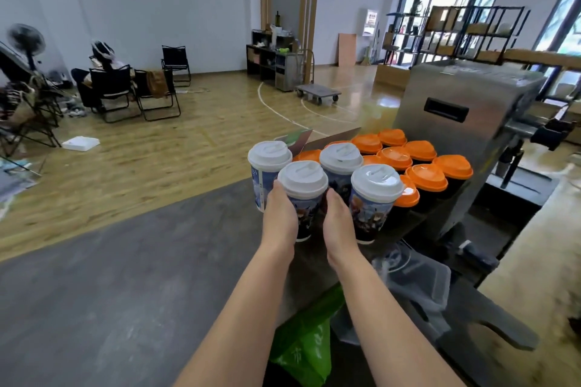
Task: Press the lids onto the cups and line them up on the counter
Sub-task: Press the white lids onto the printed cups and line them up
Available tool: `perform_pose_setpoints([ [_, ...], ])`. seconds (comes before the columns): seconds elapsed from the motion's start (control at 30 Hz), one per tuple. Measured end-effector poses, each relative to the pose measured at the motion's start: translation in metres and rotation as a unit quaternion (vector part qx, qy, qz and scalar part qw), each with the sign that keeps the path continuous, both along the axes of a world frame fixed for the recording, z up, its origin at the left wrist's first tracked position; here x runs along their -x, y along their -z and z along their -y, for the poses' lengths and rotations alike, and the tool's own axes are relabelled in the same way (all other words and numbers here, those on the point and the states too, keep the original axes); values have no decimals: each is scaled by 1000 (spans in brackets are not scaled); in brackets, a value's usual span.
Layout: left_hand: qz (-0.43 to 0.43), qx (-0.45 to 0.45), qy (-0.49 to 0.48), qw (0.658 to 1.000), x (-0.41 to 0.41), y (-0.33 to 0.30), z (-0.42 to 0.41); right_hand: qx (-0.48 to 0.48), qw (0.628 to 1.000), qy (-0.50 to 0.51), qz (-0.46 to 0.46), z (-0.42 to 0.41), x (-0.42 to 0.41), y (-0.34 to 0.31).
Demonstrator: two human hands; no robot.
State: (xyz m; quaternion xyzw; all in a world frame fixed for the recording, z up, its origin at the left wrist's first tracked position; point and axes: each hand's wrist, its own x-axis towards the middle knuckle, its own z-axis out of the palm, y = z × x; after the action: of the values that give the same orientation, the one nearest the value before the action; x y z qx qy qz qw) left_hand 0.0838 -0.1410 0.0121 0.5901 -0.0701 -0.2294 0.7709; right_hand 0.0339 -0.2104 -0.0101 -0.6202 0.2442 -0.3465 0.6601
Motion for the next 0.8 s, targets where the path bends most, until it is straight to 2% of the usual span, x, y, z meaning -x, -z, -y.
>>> perform_pose_setpoints([
  [0.27, -8, 6, -98, 995, 16, -2, -35, 24, 997, -65, 44, -24, 11, 6],
  [0.37, -5, 11, -126, 992, 13, -8, -67, -4, 990, -121, 74, -46, -6, 2],
  [0.5, -14, 61, -164, 984, 11, -13, -114, -53, 971, -214, 96, -97, -31, -2],
  [0.6, 15, 94, -263, 960, 5, -11, -148, -90, 941, -302, 124, -136, -40, -2],
  [0.7, 79, 58, -361, 927, 0, -5, -178, -91, 919, -357, 140, -166, -42, 4],
  [0.8, 137, 3, -436, 889, 1, 4, -199, -79, 915, -367, 146, -186, -39, 9],
])
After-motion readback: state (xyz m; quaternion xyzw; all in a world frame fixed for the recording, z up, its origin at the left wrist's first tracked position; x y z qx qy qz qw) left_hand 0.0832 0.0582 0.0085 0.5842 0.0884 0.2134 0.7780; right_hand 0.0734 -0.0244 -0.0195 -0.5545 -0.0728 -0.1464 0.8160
